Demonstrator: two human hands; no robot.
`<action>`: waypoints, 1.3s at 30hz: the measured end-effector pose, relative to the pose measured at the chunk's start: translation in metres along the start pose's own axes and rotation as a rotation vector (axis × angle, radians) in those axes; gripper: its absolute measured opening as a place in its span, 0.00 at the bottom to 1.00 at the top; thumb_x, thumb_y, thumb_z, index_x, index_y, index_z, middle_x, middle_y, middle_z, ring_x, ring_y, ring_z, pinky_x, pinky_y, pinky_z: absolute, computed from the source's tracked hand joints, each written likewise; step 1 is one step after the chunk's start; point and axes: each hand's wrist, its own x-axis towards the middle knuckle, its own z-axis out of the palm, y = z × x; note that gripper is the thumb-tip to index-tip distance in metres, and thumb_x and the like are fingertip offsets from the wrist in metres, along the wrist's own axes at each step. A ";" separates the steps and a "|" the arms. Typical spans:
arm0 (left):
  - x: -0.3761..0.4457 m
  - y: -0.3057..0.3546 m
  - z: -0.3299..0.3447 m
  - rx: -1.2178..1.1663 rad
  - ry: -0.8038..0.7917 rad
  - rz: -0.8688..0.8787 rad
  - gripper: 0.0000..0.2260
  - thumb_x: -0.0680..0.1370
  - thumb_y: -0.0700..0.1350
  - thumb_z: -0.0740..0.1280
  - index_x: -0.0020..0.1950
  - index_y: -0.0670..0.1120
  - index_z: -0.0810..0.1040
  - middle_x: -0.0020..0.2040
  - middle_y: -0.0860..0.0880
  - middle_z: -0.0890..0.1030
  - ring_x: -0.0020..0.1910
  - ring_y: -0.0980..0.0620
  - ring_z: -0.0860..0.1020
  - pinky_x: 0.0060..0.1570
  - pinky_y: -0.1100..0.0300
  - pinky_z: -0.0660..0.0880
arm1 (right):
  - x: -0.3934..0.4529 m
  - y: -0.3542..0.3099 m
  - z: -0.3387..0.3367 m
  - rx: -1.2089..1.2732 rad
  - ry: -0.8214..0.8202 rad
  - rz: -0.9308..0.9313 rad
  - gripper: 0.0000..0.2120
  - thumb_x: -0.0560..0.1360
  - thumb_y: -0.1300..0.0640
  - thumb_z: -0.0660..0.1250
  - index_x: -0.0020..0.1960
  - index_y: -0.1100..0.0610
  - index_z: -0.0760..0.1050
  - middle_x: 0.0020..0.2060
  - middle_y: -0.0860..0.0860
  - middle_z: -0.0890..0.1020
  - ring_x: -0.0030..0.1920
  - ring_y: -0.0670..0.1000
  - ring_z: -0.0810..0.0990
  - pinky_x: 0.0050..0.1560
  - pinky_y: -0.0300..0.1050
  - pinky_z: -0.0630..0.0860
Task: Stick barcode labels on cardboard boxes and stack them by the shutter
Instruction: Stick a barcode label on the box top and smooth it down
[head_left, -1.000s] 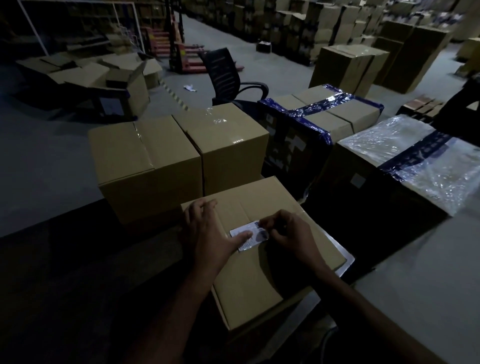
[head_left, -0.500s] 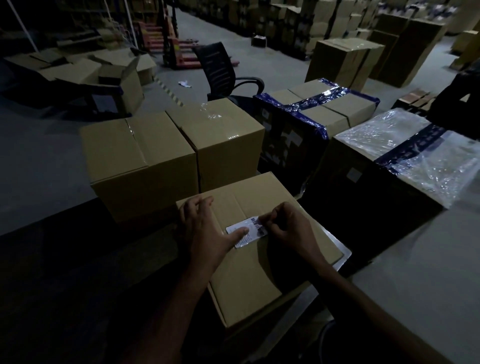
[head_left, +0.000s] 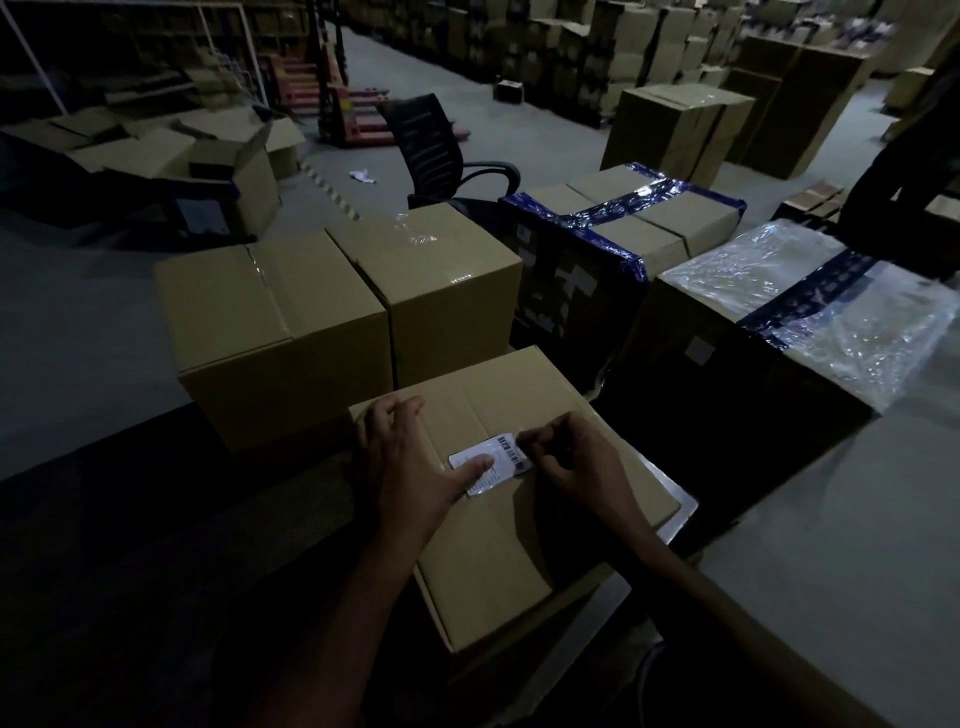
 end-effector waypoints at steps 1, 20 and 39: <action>0.000 0.000 0.000 0.002 0.004 0.000 0.42 0.64 0.67 0.76 0.72 0.51 0.68 0.73 0.48 0.64 0.72 0.47 0.60 0.64 0.49 0.66 | 0.000 -0.001 0.000 -0.007 -0.015 0.001 0.10 0.76 0.66 0.67 0.44 0.52 0.72 0.45 0.48 0.84 0.50 0.42 0.83 0.47 0.38 0.80; 0.000 -0.002 0.002 -0.025 -0.002 -0.003 0.43 0.63 0.66 0.77 0.72 0.51 0.67 0.73 0.48 0.63 0.73 0.46 0.60 0.65 0.43 0.69 | -0.005 -0.003 -0.002 -0.048 -0.014 0.022 0.10 0.75 0.65 0.67 0.45 0.51 0.72 0.47 0.49 0.84 0.49 0.43 0.83 0.48 0.41 0.81; 0.046 0.000 -0.023 0.312 -0.376 0.112 0.59 0.59 0.81 0.64 0.81 0.53 0.49 0.80 0.46 0.57 0.77 0.42 0.55 0.75 0.42 0.51 | -0.026 0.004 0.009 -0.396 0.221 -0.124 0.08 0.73 0.51 0.69 0.45 0.43 0.71 0.41 0.40 0.74 0.41 0.41 0.74 0.40 0.38 0.73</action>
